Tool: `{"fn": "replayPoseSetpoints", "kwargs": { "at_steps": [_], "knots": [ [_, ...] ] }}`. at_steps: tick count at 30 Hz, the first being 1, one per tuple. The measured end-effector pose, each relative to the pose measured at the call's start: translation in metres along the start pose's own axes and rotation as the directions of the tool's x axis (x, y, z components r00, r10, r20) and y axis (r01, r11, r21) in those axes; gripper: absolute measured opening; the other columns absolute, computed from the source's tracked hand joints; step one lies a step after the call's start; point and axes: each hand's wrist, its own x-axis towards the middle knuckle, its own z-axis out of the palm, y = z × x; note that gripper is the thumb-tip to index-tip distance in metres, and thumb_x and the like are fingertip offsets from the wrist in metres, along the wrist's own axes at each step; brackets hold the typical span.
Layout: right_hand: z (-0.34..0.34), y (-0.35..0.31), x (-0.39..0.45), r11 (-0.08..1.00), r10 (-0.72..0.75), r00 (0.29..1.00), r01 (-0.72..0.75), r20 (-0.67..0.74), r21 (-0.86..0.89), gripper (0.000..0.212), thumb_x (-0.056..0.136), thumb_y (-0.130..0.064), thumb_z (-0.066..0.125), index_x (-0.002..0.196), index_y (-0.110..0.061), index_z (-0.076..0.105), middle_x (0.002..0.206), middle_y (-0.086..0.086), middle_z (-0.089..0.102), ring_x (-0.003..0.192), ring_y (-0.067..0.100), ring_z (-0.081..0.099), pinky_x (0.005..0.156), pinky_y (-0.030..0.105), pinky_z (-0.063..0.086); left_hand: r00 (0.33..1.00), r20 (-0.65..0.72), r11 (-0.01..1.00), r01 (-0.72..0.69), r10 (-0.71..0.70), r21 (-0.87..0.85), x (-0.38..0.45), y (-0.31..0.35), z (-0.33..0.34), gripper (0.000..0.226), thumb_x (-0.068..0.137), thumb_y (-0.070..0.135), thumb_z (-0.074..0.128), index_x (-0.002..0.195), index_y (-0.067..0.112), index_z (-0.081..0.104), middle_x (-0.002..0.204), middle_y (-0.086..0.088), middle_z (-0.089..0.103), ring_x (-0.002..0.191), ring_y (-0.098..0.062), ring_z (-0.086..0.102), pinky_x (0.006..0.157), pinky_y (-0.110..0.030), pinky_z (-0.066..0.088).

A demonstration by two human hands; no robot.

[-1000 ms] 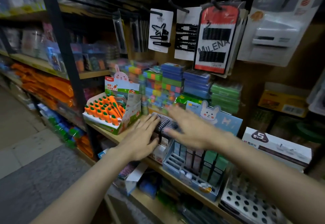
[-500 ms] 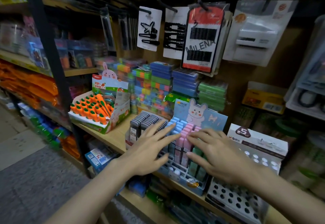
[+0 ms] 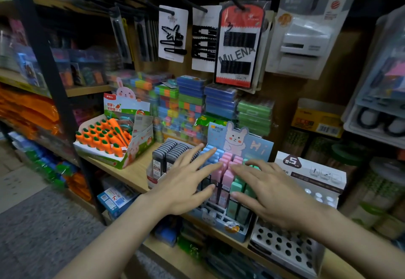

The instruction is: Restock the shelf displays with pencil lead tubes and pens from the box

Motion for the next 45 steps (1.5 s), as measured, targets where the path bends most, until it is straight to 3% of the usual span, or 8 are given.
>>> {"fn": "replayPoseSetpoints", "kwargs": {
  "at_steps": [3, 6, 14, 22, 26, 32, 38, 45],
  "knots": [
    [-0.006, 0.005, -0.012, 0.996, 0.027, 0.997, -0.021, -0.069, 0.089, 0.073, 0.093, -0.067, 0.013, 0.154, -0.029, 0.021, 0.158, -0.010, 0.027, 0.144, 0.007, 0.024, 0.114, 0.016, 0.009, 1.000, -0.008, 0.999, -0.025, 0.024, -0.040, 0.003, 0.007, -0.002, 0.057, 0.098, 0.048, 0.034, 0.152, 0.039, 0.019, 0.160, 0.023, -0.005, 0.144, -0.001, -0.021, 0.120, -0.036, 0.000],
    [-0.011, 0.012, -0.030, 0.999, 0.032, 0.979, -0.028, -0.203, 0.022, 0.063, 0.098, -0.058, 0.025, 0.140, -0.020, 0.052, 0.140, -0.002, 0.055, 0.129, 0.013, 0.052, 0.110, 0.025, 0.027, 0.994, -0.003, 0.991, -0.106, 0.106, -0.084, 0.004, 0.020, -0.002, 0.058, 0.097, 0.048, 0.034, 0.153, 0.038, 0.018, 0.160, 0.023, 0.001, 0.146, 0.000, -0.014, 0.120, -0.033, 0.001],
    [0.009, 0.003, -0.051, 0.971, 0.024, 0.997, -0.042, -0.080, -0.233, 0.065, 0.094, -0.060, 0.035, 0.133, -0.014, 0.060, 0.133, 0.005, 0.062, 0.123, 0.020, 0.058, 0.108, 0.043, 0.041, 0.992, 0.033, 0.988, -0.114, 0.118, -0.104, 0.004, 0.039, 0.002, 0.056, 0.098, 0.047, 0.037, 0.151, 0.038, 0.020, 0.158, 0.021, 0.016, 0.140, 0.013, -0.014, 0.112, -0.013, -0.015],
    [0.008, 0.008, -0.044, 0.993, 0.003, 0.994, -0.015, -0.106, -0.120, 0.075, 0.097, -0.064, 0.020, 0.154, -0.015, 0.025, 0.158, 0.005, 0.030, 0.147, 0.020, 0.024, 0.111, 0.028, -0.006, 0.996, -0.027, 0.987, -0.090, 0.087, -0.132, 0.016, 0.048, 0.003, 0.057, 0.094, 0.049, 0.036, 0.149, 0.036, 0.026, 0.158, 0.016, 0.021, 0.142, 0.011, -0.004, 0.120, -0.029, 0.008],
    [0.009, 0.006, -0.042, 0.996, 0.025, 0.991, -0.037, -0.128, -0.087, 0.075, 0.098, -0.063, 0.021, 0.155, -0.015, 0.017, 0.161, 0.006, 0.021, 0.149, 0.019, 0.018, 0.115, 0.028, -0.005, 0.996, -0.064, 0.992, -0.063, 0.057, -0.105, 0.017, 0.038, 0.003, 0.060, 0.098, 0.046, 0.038, 0.153, 0.030, 0.021, 0.160, 0.017, 0.013, 0.147, 0.002, -0.001, 0.122, -0.032, 0.008],
    [0.011, -0.001, -0.035, 0.992, -0.008, 1.000, 0.008, -0.002, -0.127, 0.079, 0.098, -0.064, 0.016, 0.156, -0.013, 0.002, 0.164, 0.007, 0.004, 0.151, 0.020, -0.001, 0.118, 0.034, -0.011, 0.986, 0.157, 0.994, 0.034, -0.050, 0.105, 0.018, 0.031, 0.002, 0.062, 0.100, 0.053, 0.025, 0.155, 0.032, 0.005, 0.161, 0.019, -0.004, 0.146, 0.000, -0.012, 0.121, -0.035, -0.007],
    [-0.007, 0.014, -0.073, 0.999, 0.039, 0.976, -0.039, -0.214, 0.004, 0.066, 0.099, -0.058, 0.026, 0.155, -0.021, 0.022, 0.160, -0.003, 0.025, 0.148, 0.012, 0.017, 0.112, 0.019, -0.006, 0.996, 0.090, 0.996, 0.016, -0.024, 0.092, 0.003, 0.046, -0.006, 0.061, 0.101, 0.053, 0.024, 0.154, 0.035, 0.000, 0.158, 0.022, -0.013, 0.145, 0.001, -0.016, 0.120, -0.030, -0.010],
    [0.001, 0.020, -0.103, 0.998, 0.066, 0.995, -0.064, -0.070, 0.021, 0.073, 0.100, -0.057, 0.030, 0.156, -0.016, 0.009, 0.163, 0.004, 0.013, 0.150, 0.019, 0.012, 0.120, 0.030, 0.006, 0.971, 0.222, 0.991, 0.062, -0.088, 0.122, -0.011, 0.075, -0.008, 0.064, 0.101, 0.051, 0.027, 0.155, 0.030, 0.001, 0.162, 0.012, -0.008, 0.148, -0.006, -0.009, 0.122, -0.040, -0.002]
  ]
}}
